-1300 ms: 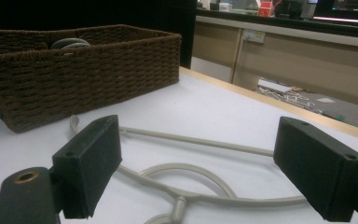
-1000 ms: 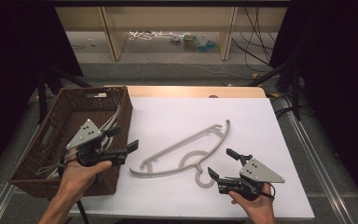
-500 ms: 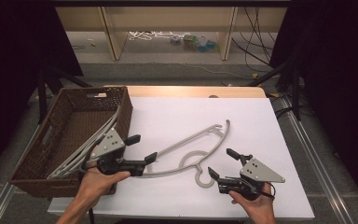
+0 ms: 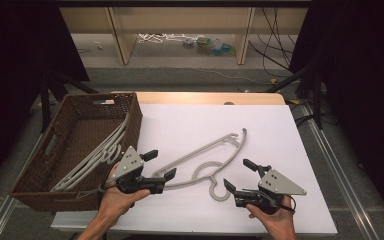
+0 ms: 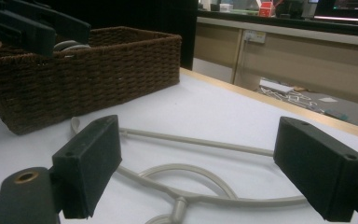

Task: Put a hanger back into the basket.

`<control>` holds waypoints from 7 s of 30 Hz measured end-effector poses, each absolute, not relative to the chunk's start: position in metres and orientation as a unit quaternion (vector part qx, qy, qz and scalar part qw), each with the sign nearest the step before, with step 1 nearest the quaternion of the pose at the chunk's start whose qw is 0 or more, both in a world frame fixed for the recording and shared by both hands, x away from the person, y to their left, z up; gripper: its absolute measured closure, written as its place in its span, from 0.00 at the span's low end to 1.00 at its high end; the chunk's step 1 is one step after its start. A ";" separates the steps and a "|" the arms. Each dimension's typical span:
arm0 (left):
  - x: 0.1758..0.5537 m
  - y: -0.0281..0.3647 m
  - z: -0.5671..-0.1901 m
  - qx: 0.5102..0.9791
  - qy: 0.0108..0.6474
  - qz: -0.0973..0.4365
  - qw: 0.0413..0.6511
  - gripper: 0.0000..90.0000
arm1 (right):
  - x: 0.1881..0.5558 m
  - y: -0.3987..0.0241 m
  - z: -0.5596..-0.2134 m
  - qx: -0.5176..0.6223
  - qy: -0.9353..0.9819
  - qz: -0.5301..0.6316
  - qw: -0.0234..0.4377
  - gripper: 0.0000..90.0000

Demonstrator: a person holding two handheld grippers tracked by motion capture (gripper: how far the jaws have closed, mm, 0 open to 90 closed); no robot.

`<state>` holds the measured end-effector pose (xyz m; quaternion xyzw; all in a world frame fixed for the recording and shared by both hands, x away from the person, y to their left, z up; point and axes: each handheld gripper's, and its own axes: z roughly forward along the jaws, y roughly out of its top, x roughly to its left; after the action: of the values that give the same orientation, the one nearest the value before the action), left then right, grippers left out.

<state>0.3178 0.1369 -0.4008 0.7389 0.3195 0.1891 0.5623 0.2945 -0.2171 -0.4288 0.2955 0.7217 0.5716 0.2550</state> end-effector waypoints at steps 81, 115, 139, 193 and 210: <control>0.387 0.026 -0.465 0.951 0.230 0.041 0.201 0.86 | 0.294 -0.217 -0.428 0.293 0.721 0.570 0.263 0.18; 0.405 0.076 -0.414 0.914 0.237 0.068 0.322 0.91 | 0.293 -0.219 -0.425 0.293 0.713 0.581 0.261 0.18; 0.399 0.103 -0.368 0.826 0.307 0.022 0.473 0.91 | 0.293 -0.221 -0.426 0.297 0.718 0.570 0.266 0.18; 0.381 0.285 -0.317 0.779 0.389 0.100 0.481 0.91 | 0.296 -0.219 -0.430 0.301 0.719 0.571 0.259 0.18; 0.360 0.336 -0.349 0.790 0.403 0.098 0.452 0.91 | 0.296 -0.219 -0.430 0.300 0.724 0.562 0.265 0.18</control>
<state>0.3604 0.3363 -0.3493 0.7898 0.4031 0.0976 0.4519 0.2960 -0.2187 -0.4298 0.3002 0.7238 0.5619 0.2650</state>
